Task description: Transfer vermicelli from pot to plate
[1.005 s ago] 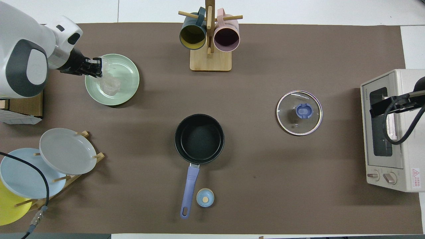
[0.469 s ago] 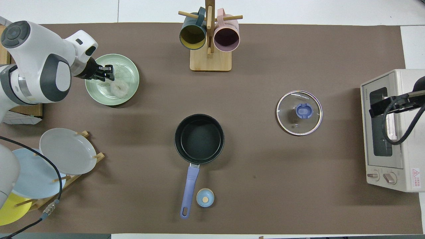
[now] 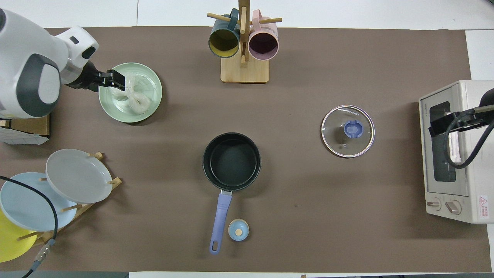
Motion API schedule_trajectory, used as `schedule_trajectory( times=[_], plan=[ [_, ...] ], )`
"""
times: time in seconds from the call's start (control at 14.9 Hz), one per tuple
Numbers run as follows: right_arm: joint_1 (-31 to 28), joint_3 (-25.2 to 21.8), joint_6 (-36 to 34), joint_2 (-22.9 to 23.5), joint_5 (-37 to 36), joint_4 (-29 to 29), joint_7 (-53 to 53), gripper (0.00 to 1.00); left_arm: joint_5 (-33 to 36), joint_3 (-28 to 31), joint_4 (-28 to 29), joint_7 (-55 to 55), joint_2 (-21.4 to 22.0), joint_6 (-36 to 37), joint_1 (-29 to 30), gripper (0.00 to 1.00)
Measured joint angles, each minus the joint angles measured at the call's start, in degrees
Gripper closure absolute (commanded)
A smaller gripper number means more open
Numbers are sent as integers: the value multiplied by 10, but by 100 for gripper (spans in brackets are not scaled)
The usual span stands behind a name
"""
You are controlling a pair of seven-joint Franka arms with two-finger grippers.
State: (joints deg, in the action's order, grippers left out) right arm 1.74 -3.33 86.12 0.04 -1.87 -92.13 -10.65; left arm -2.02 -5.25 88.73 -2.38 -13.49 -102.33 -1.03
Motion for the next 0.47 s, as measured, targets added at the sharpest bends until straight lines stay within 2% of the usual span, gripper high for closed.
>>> schedule_trajectory(
  times=[0.2,0.47],
  plan=[
    [0,0,0,0,0,1,0,0,2,0,4,0,75,83,0,0],
    [0,0,0,0,0,1,0,0,2,0,33,-4,131,157,0,0]
  ],
)
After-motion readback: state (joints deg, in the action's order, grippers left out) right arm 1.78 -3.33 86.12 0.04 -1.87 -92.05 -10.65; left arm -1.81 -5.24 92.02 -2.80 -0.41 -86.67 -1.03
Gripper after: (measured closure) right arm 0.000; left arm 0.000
